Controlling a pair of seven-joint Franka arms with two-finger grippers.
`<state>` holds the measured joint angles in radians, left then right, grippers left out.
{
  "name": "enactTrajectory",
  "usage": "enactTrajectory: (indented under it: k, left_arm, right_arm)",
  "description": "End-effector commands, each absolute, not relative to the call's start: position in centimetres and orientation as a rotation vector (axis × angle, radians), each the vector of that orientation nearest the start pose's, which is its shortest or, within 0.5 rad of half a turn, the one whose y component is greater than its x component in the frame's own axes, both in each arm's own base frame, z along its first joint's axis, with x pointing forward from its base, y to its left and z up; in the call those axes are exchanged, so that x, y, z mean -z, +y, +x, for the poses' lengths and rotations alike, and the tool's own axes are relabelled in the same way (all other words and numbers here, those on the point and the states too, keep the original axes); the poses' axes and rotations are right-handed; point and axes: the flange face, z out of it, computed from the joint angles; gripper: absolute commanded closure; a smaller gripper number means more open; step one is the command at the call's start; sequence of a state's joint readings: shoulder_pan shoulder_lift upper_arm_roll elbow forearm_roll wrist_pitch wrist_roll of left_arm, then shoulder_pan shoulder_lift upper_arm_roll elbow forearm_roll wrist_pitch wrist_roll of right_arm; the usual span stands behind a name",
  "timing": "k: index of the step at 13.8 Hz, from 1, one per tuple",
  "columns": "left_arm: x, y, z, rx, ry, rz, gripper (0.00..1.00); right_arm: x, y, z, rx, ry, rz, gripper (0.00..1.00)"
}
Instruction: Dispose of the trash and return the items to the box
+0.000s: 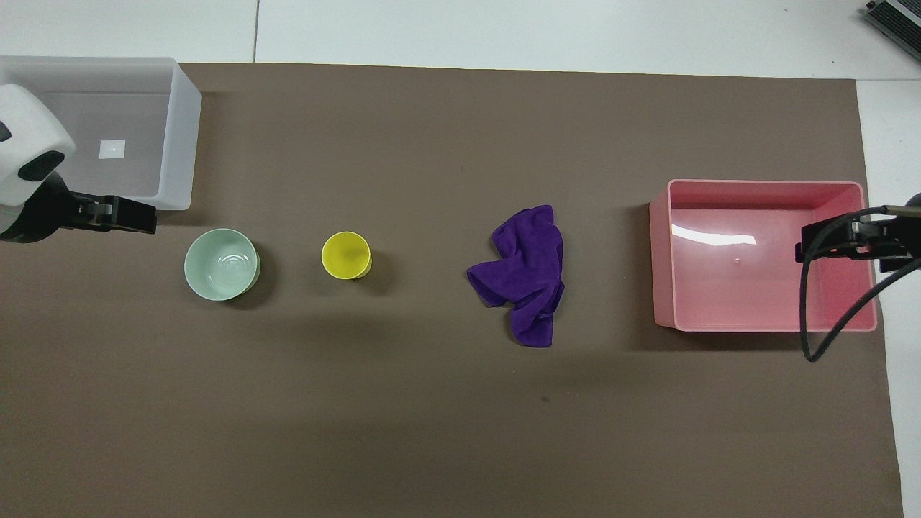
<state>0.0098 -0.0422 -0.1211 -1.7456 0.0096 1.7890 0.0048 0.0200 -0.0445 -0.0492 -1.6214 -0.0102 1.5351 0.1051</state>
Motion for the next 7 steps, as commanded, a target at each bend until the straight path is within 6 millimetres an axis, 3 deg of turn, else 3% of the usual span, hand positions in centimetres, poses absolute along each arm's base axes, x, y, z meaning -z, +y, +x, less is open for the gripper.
enactTrajectory:
  k: [1,7]
  left_arm:
    - [-55.2,-4.9,55.0,0.168,0.177,-3.118,0.00]
    - [-45.2,-3.8,56.1,0.202,0.151,-3.126,0.00]
  right_arm:
    - [-62.5,-2.0,53.2,-0.039,0.192,-3.136,0.00]
    - [-62.4,-2.2,53.0,-0.056,0.195,-3.136,0.00]
